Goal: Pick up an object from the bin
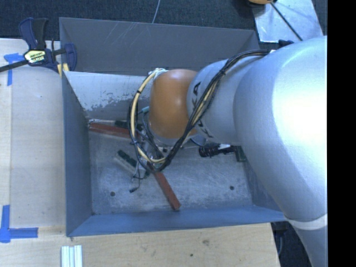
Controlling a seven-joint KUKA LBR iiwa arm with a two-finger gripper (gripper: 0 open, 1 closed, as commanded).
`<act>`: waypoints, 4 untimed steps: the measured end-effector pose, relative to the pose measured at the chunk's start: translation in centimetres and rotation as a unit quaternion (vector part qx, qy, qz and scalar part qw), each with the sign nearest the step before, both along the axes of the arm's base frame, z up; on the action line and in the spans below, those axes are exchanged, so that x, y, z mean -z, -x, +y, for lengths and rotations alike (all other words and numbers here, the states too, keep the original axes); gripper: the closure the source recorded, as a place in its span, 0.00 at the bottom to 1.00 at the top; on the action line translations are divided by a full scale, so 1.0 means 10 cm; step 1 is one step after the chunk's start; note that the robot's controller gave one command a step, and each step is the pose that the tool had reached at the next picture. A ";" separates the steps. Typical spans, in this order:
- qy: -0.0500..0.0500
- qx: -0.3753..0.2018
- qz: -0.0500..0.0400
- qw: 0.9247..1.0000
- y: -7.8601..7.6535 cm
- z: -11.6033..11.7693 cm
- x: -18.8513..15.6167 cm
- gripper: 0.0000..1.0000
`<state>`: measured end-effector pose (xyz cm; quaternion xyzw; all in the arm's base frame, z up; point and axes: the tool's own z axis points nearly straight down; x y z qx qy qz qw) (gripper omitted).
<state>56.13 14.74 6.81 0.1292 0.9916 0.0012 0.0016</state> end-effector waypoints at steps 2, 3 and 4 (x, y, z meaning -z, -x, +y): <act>-0.001 0.045 -0.001 0.999 0.01 -0.03 -0.03 1.00; 0.000 0.044 0.000 0.999 0.01 -0.04 -0.57 1.00; 0.000 0.044 -0.001 0.999 0.00 -0.04 -0.68 1.00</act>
Offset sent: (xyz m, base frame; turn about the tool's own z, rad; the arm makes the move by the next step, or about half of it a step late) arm 0.0000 0.0000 0.0000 0.0000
